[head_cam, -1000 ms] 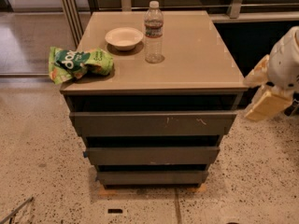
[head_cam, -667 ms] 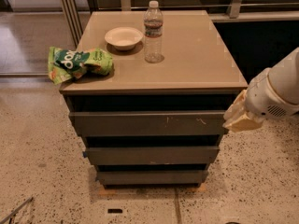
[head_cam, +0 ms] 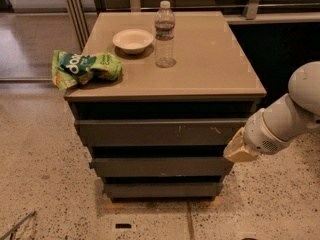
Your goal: Open middle drawer
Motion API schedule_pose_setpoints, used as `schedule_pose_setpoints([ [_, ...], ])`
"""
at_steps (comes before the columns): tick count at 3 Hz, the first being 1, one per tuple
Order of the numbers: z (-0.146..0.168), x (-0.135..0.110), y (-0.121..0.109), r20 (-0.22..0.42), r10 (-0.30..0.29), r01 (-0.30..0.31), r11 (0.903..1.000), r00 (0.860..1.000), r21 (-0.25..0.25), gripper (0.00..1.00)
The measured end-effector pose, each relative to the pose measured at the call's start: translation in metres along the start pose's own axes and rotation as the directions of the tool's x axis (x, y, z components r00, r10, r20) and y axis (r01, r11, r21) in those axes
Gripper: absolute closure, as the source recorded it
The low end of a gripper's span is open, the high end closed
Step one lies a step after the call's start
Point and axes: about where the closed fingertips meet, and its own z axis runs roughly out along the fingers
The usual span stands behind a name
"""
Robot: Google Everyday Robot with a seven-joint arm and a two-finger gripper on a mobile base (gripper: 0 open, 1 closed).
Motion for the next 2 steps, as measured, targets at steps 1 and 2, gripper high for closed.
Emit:
schedule_pose_setpoints([
  [1, 0.0, 0.0, 0.0, 0.0, 0.0, 0.0, 1.0, 1.0, 0.0, 1.0],
  [2, 0.025, 0.011, 0.0, 0.04, -0.008, 0.007, 0.9998, 0.999, 0.02, 1.0],
])
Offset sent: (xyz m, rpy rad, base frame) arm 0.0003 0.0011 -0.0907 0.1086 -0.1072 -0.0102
